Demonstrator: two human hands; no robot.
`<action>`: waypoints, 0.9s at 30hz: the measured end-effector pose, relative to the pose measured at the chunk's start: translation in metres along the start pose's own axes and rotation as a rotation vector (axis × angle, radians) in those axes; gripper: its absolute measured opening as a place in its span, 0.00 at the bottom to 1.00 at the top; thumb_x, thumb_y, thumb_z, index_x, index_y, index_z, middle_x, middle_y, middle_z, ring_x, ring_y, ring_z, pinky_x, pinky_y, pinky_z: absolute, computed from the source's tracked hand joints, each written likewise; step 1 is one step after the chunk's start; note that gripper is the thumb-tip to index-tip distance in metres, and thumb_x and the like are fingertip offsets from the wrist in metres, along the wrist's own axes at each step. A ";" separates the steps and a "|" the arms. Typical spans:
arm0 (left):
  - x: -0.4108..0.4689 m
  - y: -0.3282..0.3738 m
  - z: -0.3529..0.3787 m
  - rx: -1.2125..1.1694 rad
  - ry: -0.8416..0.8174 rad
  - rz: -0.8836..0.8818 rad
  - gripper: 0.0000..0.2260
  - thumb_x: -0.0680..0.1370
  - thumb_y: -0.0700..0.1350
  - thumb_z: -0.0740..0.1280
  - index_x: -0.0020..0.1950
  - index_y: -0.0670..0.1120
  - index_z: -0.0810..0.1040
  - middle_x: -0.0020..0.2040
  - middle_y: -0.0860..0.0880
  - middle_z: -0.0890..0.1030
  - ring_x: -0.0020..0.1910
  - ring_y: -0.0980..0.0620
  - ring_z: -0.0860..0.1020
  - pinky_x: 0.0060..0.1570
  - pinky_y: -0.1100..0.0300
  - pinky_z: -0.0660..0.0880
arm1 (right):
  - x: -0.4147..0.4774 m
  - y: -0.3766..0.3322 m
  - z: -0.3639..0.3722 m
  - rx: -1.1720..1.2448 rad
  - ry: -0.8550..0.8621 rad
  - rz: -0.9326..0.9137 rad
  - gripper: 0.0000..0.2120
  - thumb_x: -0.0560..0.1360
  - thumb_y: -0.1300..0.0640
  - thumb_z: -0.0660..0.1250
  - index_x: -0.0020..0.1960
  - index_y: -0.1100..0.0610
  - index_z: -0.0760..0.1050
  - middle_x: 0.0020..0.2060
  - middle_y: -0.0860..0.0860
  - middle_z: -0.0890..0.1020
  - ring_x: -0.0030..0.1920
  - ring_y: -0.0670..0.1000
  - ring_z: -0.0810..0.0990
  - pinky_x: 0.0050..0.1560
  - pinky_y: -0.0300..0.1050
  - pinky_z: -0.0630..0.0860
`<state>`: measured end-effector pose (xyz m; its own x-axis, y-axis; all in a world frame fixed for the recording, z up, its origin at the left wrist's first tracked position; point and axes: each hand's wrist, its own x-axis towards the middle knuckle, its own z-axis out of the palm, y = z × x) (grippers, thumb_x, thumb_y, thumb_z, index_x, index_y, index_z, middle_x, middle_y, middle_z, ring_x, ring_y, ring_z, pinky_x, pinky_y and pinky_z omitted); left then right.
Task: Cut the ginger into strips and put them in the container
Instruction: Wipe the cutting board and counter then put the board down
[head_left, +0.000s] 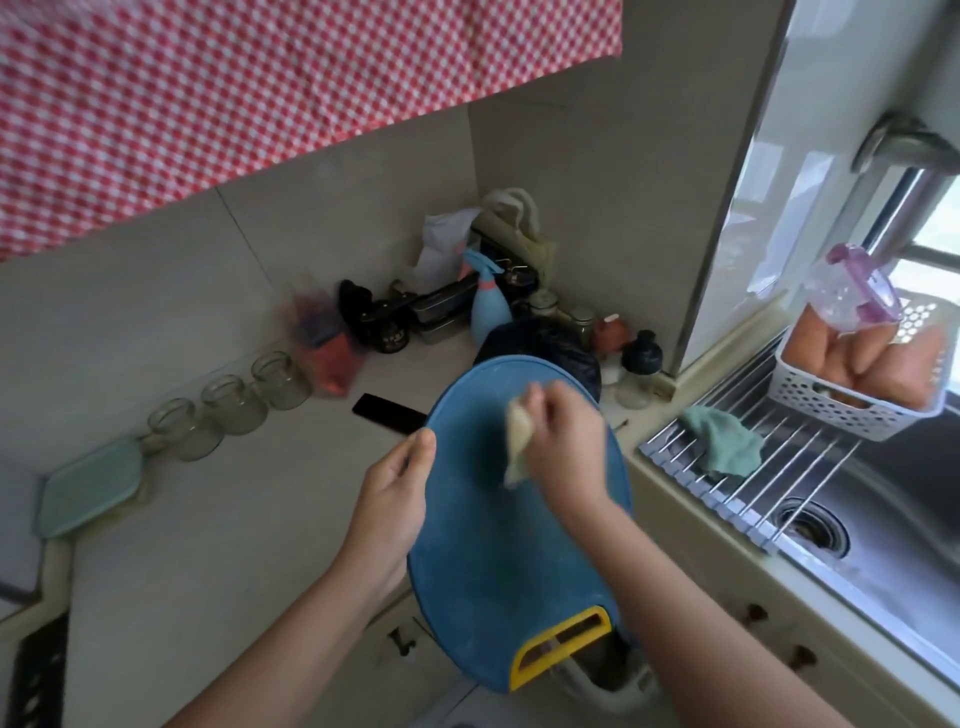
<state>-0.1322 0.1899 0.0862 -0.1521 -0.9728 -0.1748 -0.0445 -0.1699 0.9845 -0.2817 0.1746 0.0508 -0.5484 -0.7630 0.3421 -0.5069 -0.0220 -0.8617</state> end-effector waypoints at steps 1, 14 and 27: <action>0.000 -0.001 0.003 -0.030 0.022 -0.009 0.14 0.79 0.53 0.59 0.54 0.46 0.80 0.48 0.51 0.84 0.51 0.54 0.81 0.54 0.57 0.77 | -0.014 -0.019 0.011 -0.004 -0.037 -0.107 0.18 0.78 0.53 0.60 0.32 0.54 0.61 0.26 0.46 0.65 0.28 0.47 0.61 0.33 0.42 0.56; -0.002 0.009 0.013 -0.143 0.108 0.089 0.10 0.80 0.44 0.60 0.53 0.47 0.81 0.49 0.45 0.84 0.51 0.47 0.81 0.50 0.55 0.79 | -0.007 -0.039 0.037 -0.325 -0.070 -0.130 0.15 0.81 0.53 0.54 0.40 0.58 0.70 0.41 0.58 0.80 0.39 0.61 0.79 0.36 0.48 0.62; -0.010 0.033 -0.029 -0.127 0.010 0.072 0.09 0.79 0.45 0.62 0.52 0.49 0.82 0.50 0.47 0.84 0.50 0.46 0.82 0.50 0.50 0.77 | 0.027 0.107 -0.044 -0.590 -0.112 0.469 0.07 0.76 0.67 0.55 0.40 0.64 0.67 0.43 0.65 0.78 0.41 0.62 0.74 0.41 0.49 0.68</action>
<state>-0.1034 0.1894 0.1209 -0.1401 -0.9847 -0.1036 0.0916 -0.1171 0.9889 -0.3799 0.1799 -0.0157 -0.7394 -0.6687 -0.0778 -0.5259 0.6459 -0.5534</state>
